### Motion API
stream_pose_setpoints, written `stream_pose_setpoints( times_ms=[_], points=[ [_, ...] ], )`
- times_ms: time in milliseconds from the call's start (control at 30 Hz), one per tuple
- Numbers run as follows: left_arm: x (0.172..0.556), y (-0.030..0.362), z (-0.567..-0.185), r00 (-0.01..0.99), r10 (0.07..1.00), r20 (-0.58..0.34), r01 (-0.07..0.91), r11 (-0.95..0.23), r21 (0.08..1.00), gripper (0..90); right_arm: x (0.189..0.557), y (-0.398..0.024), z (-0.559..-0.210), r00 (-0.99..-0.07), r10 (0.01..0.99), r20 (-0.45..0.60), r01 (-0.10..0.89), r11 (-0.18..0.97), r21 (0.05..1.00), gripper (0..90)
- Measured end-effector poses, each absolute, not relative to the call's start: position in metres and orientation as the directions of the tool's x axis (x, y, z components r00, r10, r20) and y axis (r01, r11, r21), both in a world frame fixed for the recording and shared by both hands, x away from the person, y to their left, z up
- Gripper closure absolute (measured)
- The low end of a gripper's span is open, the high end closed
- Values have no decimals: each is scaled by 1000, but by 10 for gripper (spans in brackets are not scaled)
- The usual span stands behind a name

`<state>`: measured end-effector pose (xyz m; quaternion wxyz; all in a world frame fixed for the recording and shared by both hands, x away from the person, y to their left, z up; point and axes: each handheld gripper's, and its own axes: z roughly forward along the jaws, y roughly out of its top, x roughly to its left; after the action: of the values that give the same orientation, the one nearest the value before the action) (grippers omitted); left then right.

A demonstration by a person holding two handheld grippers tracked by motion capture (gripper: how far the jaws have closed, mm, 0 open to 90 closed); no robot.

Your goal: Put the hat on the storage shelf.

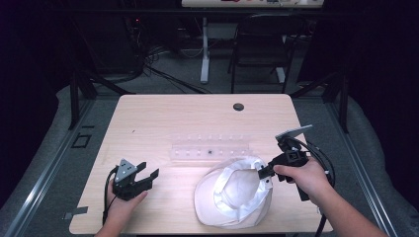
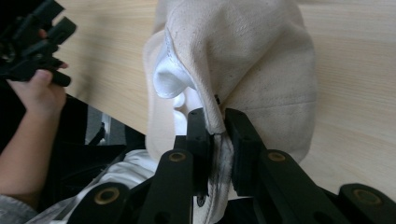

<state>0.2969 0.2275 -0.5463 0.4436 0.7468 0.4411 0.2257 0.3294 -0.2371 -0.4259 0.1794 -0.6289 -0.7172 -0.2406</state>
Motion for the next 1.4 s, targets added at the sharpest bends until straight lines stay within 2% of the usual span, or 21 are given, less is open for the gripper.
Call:
stream_pose_setpoints(
  times_ms=[433, 733, 967, 1167, 1400],
  points=[
    [297, 227, -547, 514, 856, -55, 460, -220, 860, 425, 327, -229, -410, -145, 721, 678, 989, 102, 103, 810],
    [297, 227, -546, 515, 855, -59, 458, -216, 862, 420, 322, -216, -390, -179, 629, 756, 983, 82, 165, 809],
    [295, 225, -545, 532, 845, -51, 453, -233, 861, 405, 322, -213, -374, -225, 611, 759, 973, 97, 211, 811],
    [292, 220, -544, 546, 837, -30, 428, -248, 869, 415, 324, -215, -364, -228, 624, 747, 969, 74, 234, 814],
    [289, 212, -543, 565, 825, -25, 413, -256, 874, 398, 334, -222, -339, -219, 629, 746, 958, -8, 288, 815]
  ],
)
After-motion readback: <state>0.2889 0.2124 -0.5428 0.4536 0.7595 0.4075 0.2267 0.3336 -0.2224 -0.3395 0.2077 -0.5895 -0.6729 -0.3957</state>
